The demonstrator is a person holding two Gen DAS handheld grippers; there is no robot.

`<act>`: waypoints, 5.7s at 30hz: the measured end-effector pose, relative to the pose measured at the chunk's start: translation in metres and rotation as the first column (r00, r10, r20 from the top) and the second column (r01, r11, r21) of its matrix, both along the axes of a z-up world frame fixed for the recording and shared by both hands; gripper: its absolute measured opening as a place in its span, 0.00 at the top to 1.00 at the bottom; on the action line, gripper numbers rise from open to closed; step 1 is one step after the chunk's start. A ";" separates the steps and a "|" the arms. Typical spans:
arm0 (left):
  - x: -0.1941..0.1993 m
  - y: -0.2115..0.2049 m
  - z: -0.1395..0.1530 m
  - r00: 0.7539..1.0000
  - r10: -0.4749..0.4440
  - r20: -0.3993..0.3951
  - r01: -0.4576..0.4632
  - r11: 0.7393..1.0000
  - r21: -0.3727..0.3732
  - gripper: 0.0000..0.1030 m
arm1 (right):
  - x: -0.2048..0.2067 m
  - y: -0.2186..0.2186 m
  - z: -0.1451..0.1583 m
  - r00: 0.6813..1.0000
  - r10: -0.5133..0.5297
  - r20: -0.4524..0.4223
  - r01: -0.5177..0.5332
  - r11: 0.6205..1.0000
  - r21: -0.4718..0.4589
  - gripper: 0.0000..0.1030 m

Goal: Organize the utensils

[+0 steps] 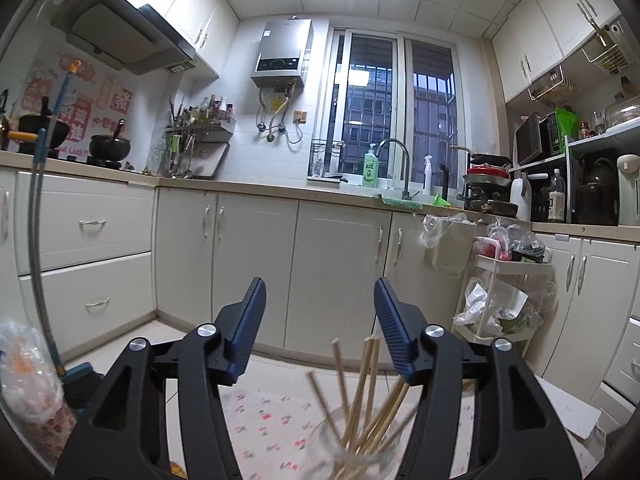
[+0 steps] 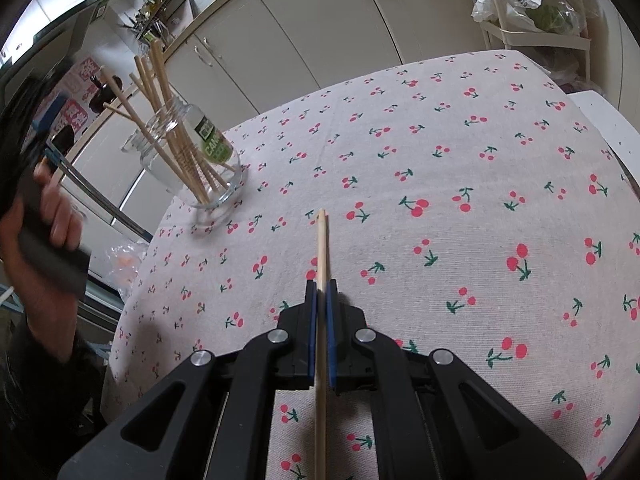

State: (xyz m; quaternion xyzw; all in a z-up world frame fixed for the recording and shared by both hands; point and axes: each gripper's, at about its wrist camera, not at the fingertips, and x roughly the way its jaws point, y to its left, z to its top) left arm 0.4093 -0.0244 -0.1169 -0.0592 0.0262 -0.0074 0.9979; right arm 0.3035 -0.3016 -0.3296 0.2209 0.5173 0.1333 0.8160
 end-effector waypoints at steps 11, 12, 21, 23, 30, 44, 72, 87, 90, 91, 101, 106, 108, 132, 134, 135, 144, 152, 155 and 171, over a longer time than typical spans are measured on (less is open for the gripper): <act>-0.058 0.047 -0.073 0.961 0.030 -0.276 -0.050 0.996 -0.067 0.38 | -0.001 -0.011 0.003 0.998 -0.069 0.013 0.066 0.981 0.181 0.95; -0.060 0.051 -0.080 0.954 0.031 -0.299 -0.058 0.995 -0.081 0.38 | -0.001 -0.010 0.005 0.997 -0.076 0.012 0.072 0.977 0.199 0.95; -0.060 0.073 -0.114 0.921 0.023 -0.388 -0.101 0.978 -0.181 0.34 | 0.026 0.026 0.086 0.936 -0.195 0.291 0.084 0.931 0.354 0.95; -0.059 0.074 -0.115 0.922 0.021 -0.387 -0.102 0.976 -0.191 0.30 | 0.039 0.035 0.101 0.911 -0.220 0.347 0.081 0.924 0.374 0.95; -0.055 0.085 -0.120 0.917 0.003 -0.399 -0.112 0.961 -0.251 0.27 | 0.086 0.082 0.154 0.794 -0.247 0.555 0.030 0.929 0.370 0.95; -0.050 0.091 -0.128 0.910 -0.050 -0.411 -0.097 0.939 -0.329 0.26 | 0.150 0.147 0.138 0.672 -0.167 0.722 0.061 0.983 0.170 0.95; -0.047 0.088 -0.129 0.904 -0.073 -0.422 -0.087 0.933 -0.350 0.25 | 0.126 0.192 0.095 0.637 0.059 0.768 0.115 0.979 -0.170 0.95; -0.047 0.089 -0.130 0.902 -0.067 -0.427 -0.094 0.934 -0.345 0.23 | 0.091 0.184 0.101 0.660 0.092 0.745 0.087 0.976 -0.198 0.76; -0.047 0.089 -0.130 0.901 -0.064 -0.430 -0.098 0.934 -0.343 0.23 | 0.080 0.182 0.114 0.637 0.103 0.764 0.073 0.978 -0.193 0.75; -0.047 0.089 -0.130 0.900 -0.062 -0.431 -0.100 0.934 -0.343 0.23 | 0.076 0.180 0.120 0.626 0.105 0.773 0.069 0.980 -0.189 0.71; -0.046 0.088 -0.130 0.896 -0.056 -0.441 -0.105 0.937 -0.333 0.20 | 0.022 0.133 0.169 0.664 0.038 0.747 0.105 0.984 -0.144 0.28; -0.047 0.076 -0.118 0.866 -0.032 -0.499 -0.111 0.961 -0.255 0.20 | -0.020 0.105 0.147 0.819 0.025 0.573 0.147 0.956 -0.252 0.10; -0.054 0.068 -0.103 0.845 -0.031 -0.533 -0.107 0.968 -0.227 0.19 | -0.034 0.088 0.131 0.887 -0.017 0.461 0.162 0.947 -0.277 0.08; -0.319 0.015 0.076 0.869 -0.027 -0.494 0.036 0.999 0.010 0.07 | -0.241 0.059 0.274 0.943 -0.136 0.303 0.208 0.953 -0.220 0.07; -0.338 0.021 0.080 0.866 -0.031 -0.499 0.036 0.999 -0.001 0.07 | -0.256 0.063 0.279 0.946 -0.149 0.289 0.215 0.954 -0.210 0.07; -0.348 0.023 0.082 0.865 -0.029 -0.500 0.032 0.999 -0.003 0.07 | -0.266 0.065 0.281 0.948 -0.156 0.278 0.215 0.956 -0.197 0.07; -0.385 0.031 0.097 0.876 -0.060 -0.478 0.049 0.998 -0.036 0.07 | -0.305 0.085 0.298 0.949 -0.131 0.288 0.195 0.959 -0.206 0.07; -0.405 0.036 0.122 0.896 -0.057 -0.440 0.045 0.998 -0.037 0.07 | -0.313 0.089 0.322 0.935 -0.102 0.340 0.188 0.955 -0.229 0.07; -0.414 0.038 0.126 0.903 -0.052 -0.426 0.039 0.998 -0.040 0.07 | -0.320 0.095 0.321 0.937 -0.090 0.338 0.172 0.960 -0.220 0.07; -0.424 0.046 0.126 0.912 -0.029 -0.409 -0.001 0.997 -0.072 0.07 | -0.340 0.103 0.329 0.932 -0.079 0.354 0.176 0.952 -0.251 0.07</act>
